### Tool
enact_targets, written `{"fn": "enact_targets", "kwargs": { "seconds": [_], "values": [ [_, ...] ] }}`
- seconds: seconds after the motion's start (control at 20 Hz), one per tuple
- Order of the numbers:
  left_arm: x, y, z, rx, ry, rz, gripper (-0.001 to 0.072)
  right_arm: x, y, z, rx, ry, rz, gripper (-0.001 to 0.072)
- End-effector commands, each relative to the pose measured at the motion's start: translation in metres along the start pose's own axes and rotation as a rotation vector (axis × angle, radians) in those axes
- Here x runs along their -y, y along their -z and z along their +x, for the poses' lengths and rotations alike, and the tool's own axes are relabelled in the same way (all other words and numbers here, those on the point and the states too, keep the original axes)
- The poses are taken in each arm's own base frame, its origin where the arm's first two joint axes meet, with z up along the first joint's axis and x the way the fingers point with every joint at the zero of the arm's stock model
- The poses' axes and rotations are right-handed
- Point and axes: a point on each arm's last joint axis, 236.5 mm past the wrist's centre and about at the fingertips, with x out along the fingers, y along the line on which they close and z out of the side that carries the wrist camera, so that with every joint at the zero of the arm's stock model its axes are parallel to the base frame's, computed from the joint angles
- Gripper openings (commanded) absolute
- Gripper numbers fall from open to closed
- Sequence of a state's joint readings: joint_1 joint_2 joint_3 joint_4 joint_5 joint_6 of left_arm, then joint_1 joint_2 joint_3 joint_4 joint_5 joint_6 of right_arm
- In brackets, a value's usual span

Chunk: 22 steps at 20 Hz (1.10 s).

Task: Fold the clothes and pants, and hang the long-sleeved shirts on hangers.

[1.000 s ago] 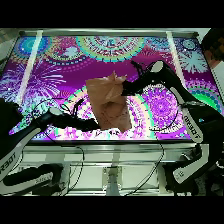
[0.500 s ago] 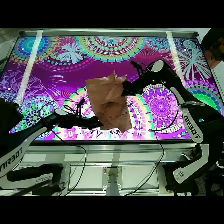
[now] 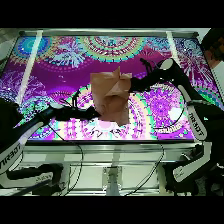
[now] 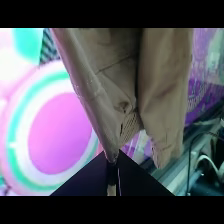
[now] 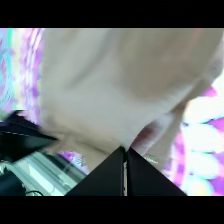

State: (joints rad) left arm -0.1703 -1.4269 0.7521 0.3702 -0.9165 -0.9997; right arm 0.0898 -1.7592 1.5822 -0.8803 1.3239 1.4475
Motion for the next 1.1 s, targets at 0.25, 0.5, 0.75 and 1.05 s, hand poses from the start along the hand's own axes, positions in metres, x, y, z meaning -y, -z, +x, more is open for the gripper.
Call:
{"fn": "enact_targets", "kwargs": {
  "seconds": [0.25, 0.5, 0.75, 1.05],
  "values": [
    [-0.01, -0.127, -0.103, 0.149, -0.4, 0.293, 0.0009, 0.105, -0.011, -0.076, 0.088, 0.053, 0.178, 0.001],
    [-0.013, -0.157, -0.104, 0.167, -0.439, 0.326, 0.001, 0.131, 0.023, -0.083, -0.037, 0.143, 0.171, 0.0011],
    [-0.047, -0.151, -0.08, 0.097, -0.455, 0.278, 0.001, 0.133, 0.038, -0.083, -0.1, 0.161, 0.189, 0.0011],
    [-0.058, -0.193, -0.079, 0.251, -0.489, 0.316, 0.0214, 0.132, 0.04, -0.083, -0.107, 0.159, 0.258, 0.0262]
  ]
}}
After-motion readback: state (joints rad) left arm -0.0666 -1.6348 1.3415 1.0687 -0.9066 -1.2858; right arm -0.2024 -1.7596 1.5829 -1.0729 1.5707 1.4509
